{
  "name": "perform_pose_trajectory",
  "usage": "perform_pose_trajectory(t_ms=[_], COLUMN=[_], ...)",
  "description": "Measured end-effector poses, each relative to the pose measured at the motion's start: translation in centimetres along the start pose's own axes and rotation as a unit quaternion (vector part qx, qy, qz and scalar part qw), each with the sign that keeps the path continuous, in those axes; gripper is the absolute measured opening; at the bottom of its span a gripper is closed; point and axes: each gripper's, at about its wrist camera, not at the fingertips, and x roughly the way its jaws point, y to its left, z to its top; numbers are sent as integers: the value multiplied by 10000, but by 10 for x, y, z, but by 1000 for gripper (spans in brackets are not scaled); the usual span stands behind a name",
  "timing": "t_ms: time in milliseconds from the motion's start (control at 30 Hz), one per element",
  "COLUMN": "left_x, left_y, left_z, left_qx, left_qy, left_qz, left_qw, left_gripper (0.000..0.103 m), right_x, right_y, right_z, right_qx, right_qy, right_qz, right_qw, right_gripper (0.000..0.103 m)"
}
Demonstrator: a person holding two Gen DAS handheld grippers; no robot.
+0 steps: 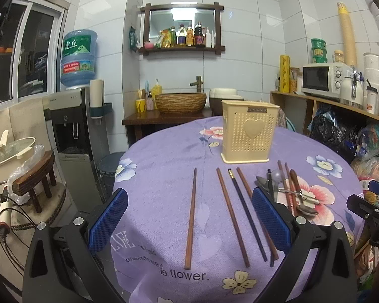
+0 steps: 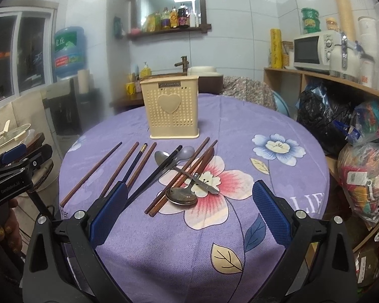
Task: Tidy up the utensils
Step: 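Close the left tool on a brown chopstick while the right tool grasps a black chopstick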
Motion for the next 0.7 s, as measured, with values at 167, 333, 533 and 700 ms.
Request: perform_pose_trajectory(t_ms=[167,333,533,700], left_x=[24,56,91,125], left_y=[9,15,33,34], left_z=[1,7,30,44], left_qx=[-31,46,-87,29], left_qy=[411,950,1268,1586], left_qz=[-72,-265,-593,-751], left_qw=[9991,9951,9901,9845], left_gripper=[98,98,98,88], right_x=[30,67,131,188], right_y=[-3,7,13,6], right_z=[5,24,55,64], right_qx=[-84,-51,457,1168], right_qy=[390,751,1413,2099], right_qz=[44,556,1133,1359], right_qw=[9992,9956,9824,9612], right_gripper=[97,97,70,35])
